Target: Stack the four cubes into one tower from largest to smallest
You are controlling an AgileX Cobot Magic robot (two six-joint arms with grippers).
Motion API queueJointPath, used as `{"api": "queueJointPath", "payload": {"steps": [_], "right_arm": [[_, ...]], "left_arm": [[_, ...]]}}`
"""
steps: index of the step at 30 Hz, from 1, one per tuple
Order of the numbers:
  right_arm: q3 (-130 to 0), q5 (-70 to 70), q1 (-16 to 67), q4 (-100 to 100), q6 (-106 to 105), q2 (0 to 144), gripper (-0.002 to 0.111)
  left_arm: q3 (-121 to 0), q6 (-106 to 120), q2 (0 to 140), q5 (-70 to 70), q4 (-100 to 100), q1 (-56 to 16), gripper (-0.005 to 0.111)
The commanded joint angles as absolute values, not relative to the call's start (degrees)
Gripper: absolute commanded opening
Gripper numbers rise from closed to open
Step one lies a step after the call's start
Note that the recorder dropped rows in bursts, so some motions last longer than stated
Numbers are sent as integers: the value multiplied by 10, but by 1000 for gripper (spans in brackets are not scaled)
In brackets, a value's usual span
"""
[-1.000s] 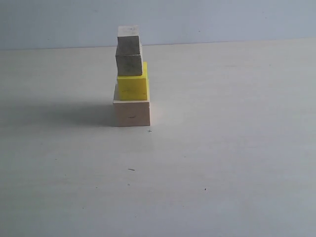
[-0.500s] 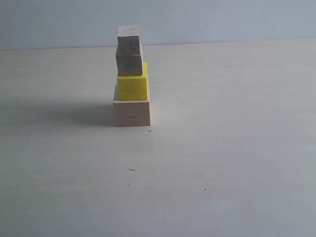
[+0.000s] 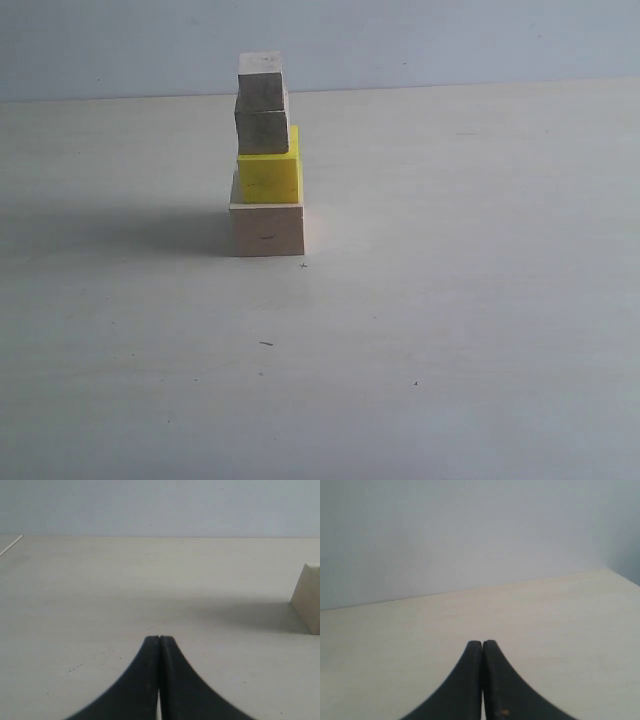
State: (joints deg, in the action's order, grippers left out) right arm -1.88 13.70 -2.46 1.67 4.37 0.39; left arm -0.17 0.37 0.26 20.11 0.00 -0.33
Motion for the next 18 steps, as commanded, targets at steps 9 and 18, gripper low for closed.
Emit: {"api": "queueJointPath", "payload": {"steps": [9,18], "right_arm": [[0,154,-9,24,51,0,0],[0,200,15,19,40,0,0]], "left_arm": [[0,0,0,202,-3,-6,0],[0,0,0,202,-3,-6,0]]}}
